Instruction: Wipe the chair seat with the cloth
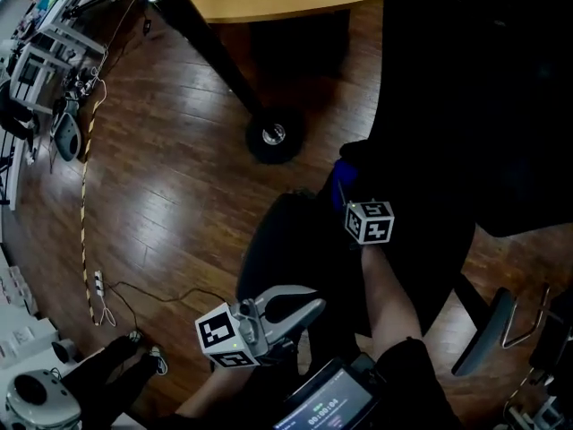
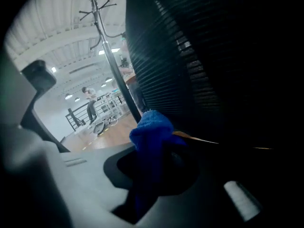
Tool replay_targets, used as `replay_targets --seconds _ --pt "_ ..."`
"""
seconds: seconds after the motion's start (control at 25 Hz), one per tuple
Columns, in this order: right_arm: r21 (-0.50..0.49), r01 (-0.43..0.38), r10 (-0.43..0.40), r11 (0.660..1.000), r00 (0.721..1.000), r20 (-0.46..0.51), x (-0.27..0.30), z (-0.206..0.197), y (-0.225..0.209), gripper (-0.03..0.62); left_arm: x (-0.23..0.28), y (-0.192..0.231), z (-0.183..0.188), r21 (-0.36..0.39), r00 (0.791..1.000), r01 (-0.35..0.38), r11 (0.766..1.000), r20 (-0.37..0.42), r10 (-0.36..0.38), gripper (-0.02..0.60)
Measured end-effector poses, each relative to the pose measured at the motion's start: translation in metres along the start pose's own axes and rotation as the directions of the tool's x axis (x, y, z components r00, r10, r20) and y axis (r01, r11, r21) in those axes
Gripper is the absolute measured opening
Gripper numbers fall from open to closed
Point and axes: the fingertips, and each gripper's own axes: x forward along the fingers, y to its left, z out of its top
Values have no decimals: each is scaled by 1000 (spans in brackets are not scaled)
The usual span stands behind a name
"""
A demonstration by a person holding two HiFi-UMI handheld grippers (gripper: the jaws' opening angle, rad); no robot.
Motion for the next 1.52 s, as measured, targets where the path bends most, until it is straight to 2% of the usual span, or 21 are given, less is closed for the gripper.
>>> replay_targets --seconds 0.24,0.36,0.44,0.68,0.8,0.96,1.0,1.12,1.32,1.44,1.52 --pt "-14 46 -46 999 999 -17 3 -8 -7 57 -5 9 0 1 1000 3 1000 -10 -3 3" --pt "35 128 -127 991 992 -27 -11 -18 -39 57 2 10 -7 8 999 23 1000 -47 -23 3" --pt "69 211 -208 975 977 -53 -31 -35 -72 57 6 10 -15 4 997 37 999 -71 -37 3" --pt "122 444 -437 887 896 -81 -135 -65 -189 57 31 5 -34 -6 985 79 997 -155 -79 3" --pt "124 524 -518 843 852 -79 -196 -59 -221 57 41 5 -48 -17 976 92 996 -195 -93 3" --pt "116 617 -611 779 787 -84 -264 -78 -263 57 56 -9 -57 -36 961 130 991 -240 -135 3" --pt "121 627 -623 769 778 -75 -278 -80 -268 57 61 -13 -59 -41 957 143 989 -251 -149 3" --pt "180 620 -624 763 780 -42 -294 -89 -276 57 68 -16 -69 -51 948 164 985 -269 -172 3" --pt "209 589 -603 780 798 2 -299 -81 -274 58 68 -25 -69 -47 947 178 983 -263 -184 3" --pt "247 555 -588 794 805 84 -303 -67 -246 58 59 -27 -62 -43 954 171 984 -244 -176 3" --pt "231 504 -538 832 835 117 -286 -59 -211 58 54 -27 -54 -42 959 162 986 -227 -167 3"
